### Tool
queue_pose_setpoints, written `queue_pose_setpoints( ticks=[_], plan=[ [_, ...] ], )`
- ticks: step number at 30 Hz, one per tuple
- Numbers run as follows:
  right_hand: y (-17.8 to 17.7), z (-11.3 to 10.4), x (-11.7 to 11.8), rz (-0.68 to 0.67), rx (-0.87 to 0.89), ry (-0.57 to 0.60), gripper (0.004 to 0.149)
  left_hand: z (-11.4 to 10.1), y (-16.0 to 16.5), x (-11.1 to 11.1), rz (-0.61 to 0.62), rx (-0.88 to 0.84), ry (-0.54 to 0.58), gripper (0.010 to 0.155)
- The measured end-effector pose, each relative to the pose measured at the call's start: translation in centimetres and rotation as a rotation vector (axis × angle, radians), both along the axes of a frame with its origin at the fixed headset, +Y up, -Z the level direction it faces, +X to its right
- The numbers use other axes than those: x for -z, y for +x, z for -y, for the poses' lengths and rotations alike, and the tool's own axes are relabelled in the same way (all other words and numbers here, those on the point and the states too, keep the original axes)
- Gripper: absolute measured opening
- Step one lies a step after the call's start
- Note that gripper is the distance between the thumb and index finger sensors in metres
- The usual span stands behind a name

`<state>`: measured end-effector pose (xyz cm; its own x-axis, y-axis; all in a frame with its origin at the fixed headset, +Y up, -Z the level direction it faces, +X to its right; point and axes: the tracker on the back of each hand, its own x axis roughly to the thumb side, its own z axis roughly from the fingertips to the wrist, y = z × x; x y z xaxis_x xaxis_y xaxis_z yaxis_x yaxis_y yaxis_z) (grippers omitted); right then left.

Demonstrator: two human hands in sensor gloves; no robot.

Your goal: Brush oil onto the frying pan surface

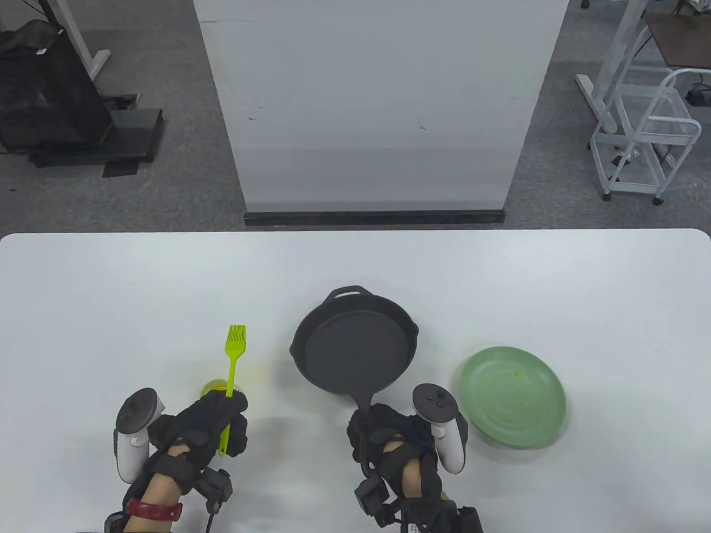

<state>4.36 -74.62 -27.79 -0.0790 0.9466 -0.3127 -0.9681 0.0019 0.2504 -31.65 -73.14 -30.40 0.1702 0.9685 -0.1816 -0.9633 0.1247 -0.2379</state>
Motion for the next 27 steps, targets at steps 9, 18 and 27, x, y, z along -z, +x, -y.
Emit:
queue_pose_setpoints(
  ticks=[9,18,27],
  plan=[
    [2.1,0.4,-2.5,0.083,0.101,0.127,0.050,-1.3,0.3,-0.3,-0.030,0.159,0.024,0.050],
    [3.6,1.1,-3.0,0.097,0.236,0.119,0.051,-7.3,-2.4,-0.8,-0.054,0.661,0.117,0.059],
    [3.9,0.6,-3.5,0.089,0.274,0.142,0.051,-9.6,-3.6,-2.9,-0.070,1.275,0.220,0.050]
  ],
)
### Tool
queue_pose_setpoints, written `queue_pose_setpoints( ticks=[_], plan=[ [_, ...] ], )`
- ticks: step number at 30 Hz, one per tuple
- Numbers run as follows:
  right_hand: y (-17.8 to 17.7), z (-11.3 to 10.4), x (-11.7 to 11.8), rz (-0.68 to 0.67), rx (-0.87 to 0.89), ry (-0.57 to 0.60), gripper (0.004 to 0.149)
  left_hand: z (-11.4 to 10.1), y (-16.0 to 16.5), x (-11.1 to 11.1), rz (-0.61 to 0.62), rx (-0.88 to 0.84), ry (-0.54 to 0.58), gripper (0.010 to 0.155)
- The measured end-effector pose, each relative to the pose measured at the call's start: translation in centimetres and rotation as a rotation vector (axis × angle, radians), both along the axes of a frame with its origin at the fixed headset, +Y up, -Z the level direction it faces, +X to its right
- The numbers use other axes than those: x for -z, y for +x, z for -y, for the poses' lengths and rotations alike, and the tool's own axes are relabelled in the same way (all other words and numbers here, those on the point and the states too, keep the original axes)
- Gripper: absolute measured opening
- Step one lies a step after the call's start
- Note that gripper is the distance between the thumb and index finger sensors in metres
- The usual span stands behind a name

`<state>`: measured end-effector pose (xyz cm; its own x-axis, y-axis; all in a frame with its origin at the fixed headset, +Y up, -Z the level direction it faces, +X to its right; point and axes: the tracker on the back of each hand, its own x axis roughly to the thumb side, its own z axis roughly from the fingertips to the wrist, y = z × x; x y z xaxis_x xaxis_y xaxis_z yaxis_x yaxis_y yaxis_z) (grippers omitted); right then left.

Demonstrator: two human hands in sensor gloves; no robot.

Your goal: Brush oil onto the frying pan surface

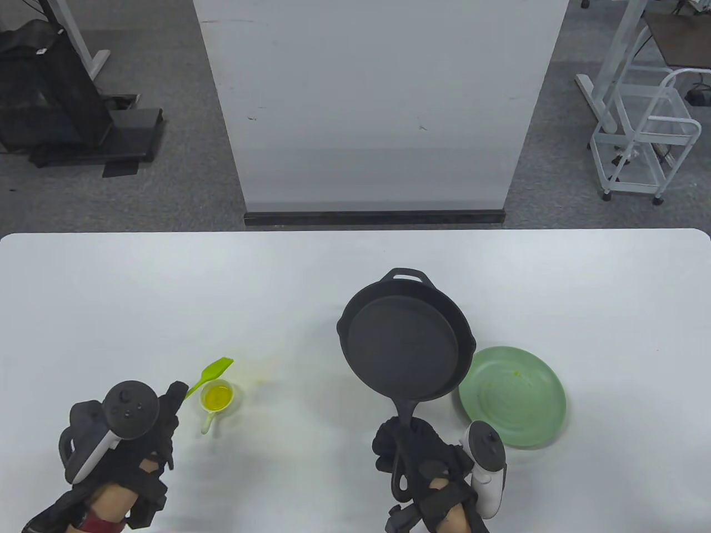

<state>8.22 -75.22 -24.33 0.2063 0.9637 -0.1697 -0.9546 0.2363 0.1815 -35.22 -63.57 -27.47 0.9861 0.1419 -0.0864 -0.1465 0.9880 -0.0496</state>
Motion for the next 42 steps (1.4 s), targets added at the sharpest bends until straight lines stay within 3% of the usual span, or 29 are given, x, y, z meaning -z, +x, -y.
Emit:
queue_pose_setpoints(
  ticks=[4,19,25,34,42],
  plan=[
    [-0.1,0.1,-0.1,-0.007,0.000,-0.003,0.051,1.1,-0.4,0.2,-0.017,0.032,0.009,0.046],
    [-0.4,0.2,-0.1,-0.043,-0.015,-0.006,0.052,4.0,-0.1,2.0,-0.020,0.049,-0.174,0.050],
    [-0.4,0.2,-0.1,-0.053,-0.003,-0.006,0.052,3.0,-1.6,2.5,-0.042,-0.127,-0.201,0.050],
    [-0.4,0.2,-0.2,-0.058,-0.002,-0.012,0.052,4.2,-4.0,4.3,-0.089,-0.420,-0.420,0.050],
    [-0.2,0.1,-0.2,-0.061,0.004,-0.018,0.052,4.5,-4.1,4.6,-0.116,-0.372,-0.428,0.049]
  ],
)
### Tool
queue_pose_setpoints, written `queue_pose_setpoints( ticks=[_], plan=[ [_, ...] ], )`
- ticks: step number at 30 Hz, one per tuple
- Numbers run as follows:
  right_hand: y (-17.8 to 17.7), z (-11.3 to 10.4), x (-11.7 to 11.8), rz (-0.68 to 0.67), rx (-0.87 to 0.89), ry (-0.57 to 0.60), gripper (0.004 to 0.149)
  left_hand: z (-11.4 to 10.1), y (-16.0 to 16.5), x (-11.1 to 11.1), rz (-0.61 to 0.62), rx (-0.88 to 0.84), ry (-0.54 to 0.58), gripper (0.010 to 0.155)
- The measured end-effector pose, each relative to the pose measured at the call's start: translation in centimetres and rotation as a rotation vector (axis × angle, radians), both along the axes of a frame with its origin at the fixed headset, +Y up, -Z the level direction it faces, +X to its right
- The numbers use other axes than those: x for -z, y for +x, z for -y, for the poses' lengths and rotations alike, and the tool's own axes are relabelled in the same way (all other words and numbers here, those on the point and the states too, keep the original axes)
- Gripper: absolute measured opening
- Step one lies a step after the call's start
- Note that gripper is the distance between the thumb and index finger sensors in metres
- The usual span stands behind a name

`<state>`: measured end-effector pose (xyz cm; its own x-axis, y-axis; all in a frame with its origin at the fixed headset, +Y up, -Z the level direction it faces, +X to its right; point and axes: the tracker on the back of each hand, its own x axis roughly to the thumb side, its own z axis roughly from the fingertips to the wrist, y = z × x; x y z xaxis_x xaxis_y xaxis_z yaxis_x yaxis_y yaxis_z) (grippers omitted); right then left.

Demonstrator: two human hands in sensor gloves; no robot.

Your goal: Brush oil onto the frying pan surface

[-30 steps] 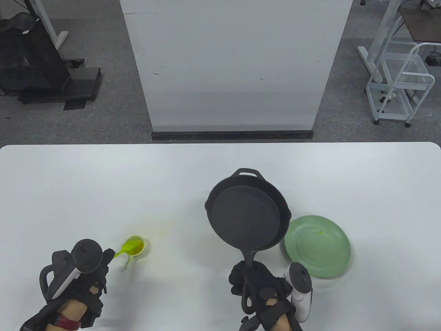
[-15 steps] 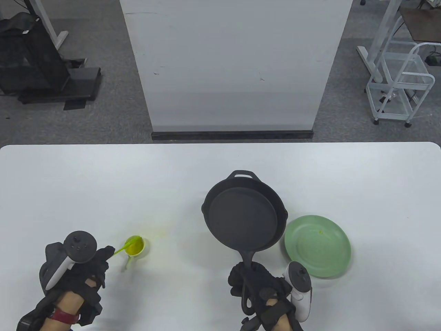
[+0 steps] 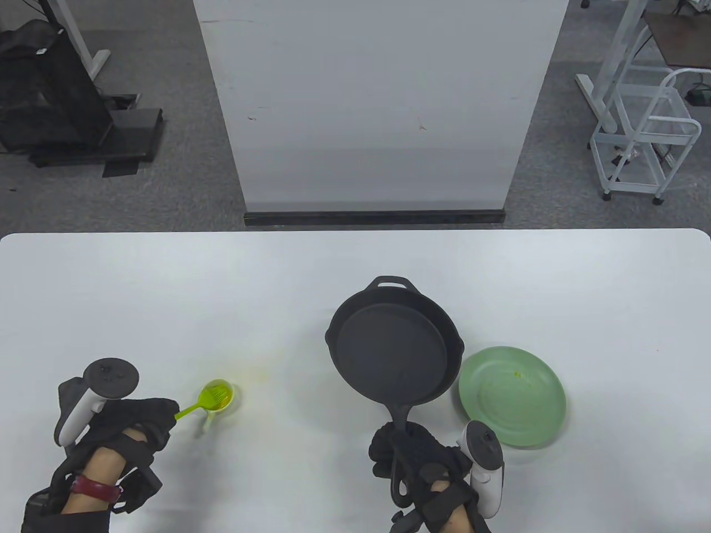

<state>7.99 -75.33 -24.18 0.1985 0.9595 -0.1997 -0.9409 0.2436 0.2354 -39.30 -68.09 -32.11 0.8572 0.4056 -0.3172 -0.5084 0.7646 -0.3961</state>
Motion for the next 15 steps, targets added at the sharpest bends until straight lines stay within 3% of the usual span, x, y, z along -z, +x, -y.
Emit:
queue_pose_setpoints(
  ticks=[10,15],
  plan=[
    [0.1,0.0,0.0,0.010,-0.005,-0.005,0.052,-2.0,2.2,-2.2,0.135,0.252,0.156,0.054],
    [0.1,0.0,0.0,0.010,-0.003,-0.004,0.052,-1.7,3.3,-2.7,0.189,0.370,0.164,0.057]
  ],
)
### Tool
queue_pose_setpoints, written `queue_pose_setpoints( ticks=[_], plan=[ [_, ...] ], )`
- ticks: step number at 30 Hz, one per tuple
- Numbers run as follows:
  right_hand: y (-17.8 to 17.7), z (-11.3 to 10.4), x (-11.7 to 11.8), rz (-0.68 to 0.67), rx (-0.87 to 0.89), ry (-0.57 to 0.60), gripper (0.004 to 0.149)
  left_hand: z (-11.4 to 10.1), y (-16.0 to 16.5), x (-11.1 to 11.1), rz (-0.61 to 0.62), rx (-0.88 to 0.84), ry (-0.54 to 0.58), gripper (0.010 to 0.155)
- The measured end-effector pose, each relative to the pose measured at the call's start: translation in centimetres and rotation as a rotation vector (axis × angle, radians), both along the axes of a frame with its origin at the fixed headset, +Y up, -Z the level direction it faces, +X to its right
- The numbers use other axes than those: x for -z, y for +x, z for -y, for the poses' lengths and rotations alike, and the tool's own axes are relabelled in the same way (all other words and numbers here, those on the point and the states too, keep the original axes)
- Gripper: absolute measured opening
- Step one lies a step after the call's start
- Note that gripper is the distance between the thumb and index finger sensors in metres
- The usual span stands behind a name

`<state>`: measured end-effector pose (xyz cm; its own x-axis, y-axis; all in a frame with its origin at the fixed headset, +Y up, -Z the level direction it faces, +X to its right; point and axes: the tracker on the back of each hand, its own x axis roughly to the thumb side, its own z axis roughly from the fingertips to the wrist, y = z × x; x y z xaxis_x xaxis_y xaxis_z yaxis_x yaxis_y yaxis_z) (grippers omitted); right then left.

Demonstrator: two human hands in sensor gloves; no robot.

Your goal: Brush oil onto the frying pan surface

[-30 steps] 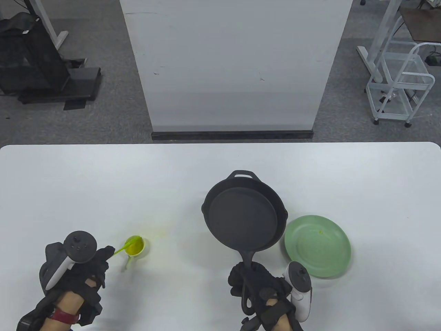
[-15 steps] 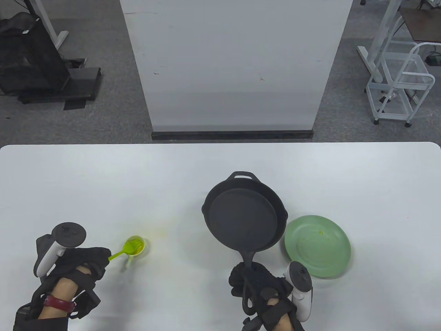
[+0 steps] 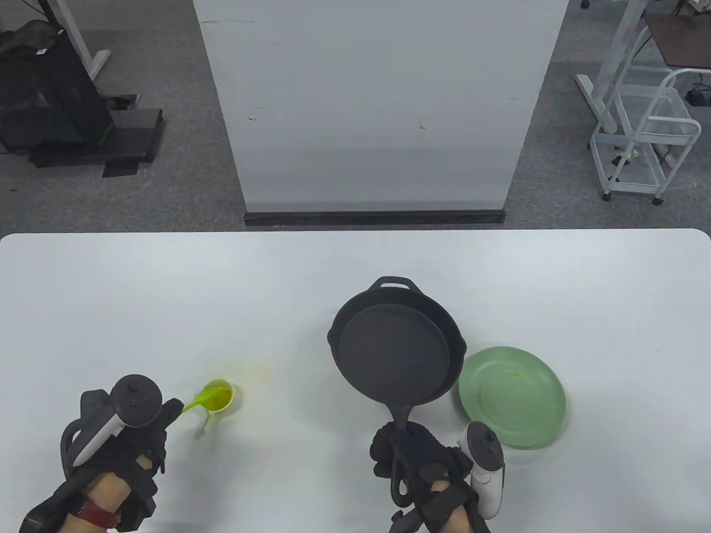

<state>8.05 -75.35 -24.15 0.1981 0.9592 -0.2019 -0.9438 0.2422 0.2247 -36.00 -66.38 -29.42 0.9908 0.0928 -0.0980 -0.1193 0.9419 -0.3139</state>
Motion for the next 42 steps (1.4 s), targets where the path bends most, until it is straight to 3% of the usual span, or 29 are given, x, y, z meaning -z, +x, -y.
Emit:
queue_pose_setpoints(
  ticks=[6,19,26,35,42],
  plan=[
    [-0.1,0.0,0.0,-0.011,-0.004,0.001,0.052,0.5,1.2,-0.4,0.042,0.082,0.044,0.057],
    [-0.1,0.1,-0.1,-0.014,-0.007,0.005,0.052,-0.6,2.2,-2.9,0.133,0.315,0.133,0.055],
    [-0.2,0.1,-0.1,-0.014,-0.009,0.002,0.052,-1.7,1.6,-3.0,0.115,0.238,0.152,0.055],
    [-0.2,0.1,-0.1,-0.011,-0.007,0.000,0.052,-0.7,0.9,-2.0,0.087,0.168,0.084,0.054],
    [-0.1,0.1,-0.1,-0.012,-0.008,0.002,0.052,-2.3,-1.8,-1.1,0.001,-0.104,0.039,0.052]
  ],
)
